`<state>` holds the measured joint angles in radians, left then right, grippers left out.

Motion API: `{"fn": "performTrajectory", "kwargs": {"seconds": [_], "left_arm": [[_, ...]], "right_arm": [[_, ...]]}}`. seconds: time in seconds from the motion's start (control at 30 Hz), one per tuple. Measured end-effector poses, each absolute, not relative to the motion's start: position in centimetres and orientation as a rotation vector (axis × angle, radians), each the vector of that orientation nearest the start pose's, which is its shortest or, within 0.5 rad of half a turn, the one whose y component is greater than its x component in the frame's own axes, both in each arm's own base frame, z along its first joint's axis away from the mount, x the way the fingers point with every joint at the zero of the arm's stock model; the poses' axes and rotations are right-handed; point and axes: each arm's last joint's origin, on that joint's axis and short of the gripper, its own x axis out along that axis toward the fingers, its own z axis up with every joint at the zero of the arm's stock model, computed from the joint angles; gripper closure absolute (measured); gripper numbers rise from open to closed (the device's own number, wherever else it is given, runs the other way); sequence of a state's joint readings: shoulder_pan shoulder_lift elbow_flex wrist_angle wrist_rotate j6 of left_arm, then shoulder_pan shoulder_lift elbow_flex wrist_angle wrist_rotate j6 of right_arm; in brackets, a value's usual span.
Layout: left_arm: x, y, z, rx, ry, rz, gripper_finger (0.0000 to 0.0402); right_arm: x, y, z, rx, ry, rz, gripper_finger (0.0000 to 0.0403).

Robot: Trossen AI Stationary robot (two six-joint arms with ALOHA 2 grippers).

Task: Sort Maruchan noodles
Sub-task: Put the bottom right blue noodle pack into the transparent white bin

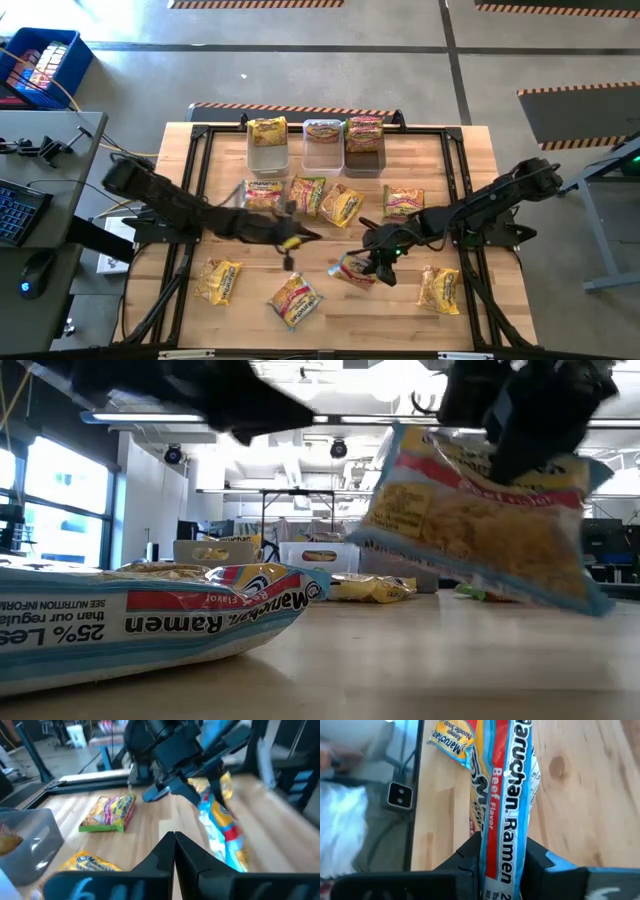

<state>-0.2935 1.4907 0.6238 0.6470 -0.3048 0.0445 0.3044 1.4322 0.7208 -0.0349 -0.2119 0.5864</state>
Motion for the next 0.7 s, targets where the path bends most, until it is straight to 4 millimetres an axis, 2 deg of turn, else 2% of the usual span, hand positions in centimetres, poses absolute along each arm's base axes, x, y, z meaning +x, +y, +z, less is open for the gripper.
{"fn": "performTrajectory", "kwargs": {"seconds": [0.17,0.3,0.47,0.7], "left_arm": [[24.9,-6.0,18.7,-0.031,0.057,-0.038,0.0401],[22.9,-4.8,17.6,-0.108,0.010,-0.021,0.0401],[21.8,-3.9,16.8,-0.164,0.001,0.002,0.0401],[21.9,-3.6,16.7,-0.163,0.012,-0.023,0.0401]], "right_arm": [[27.8,7.7,22.7,0.370,0.966,0.223,0.0332],[28.7,5.4,26.6,0.244,0.987,0.199,0.0332],[30.2,0.3,29.9,0.110,0.990,0.141,0.0347],[32.4,-8.4,32.7,-0.082,0.954,0.055,0.0377]]}}
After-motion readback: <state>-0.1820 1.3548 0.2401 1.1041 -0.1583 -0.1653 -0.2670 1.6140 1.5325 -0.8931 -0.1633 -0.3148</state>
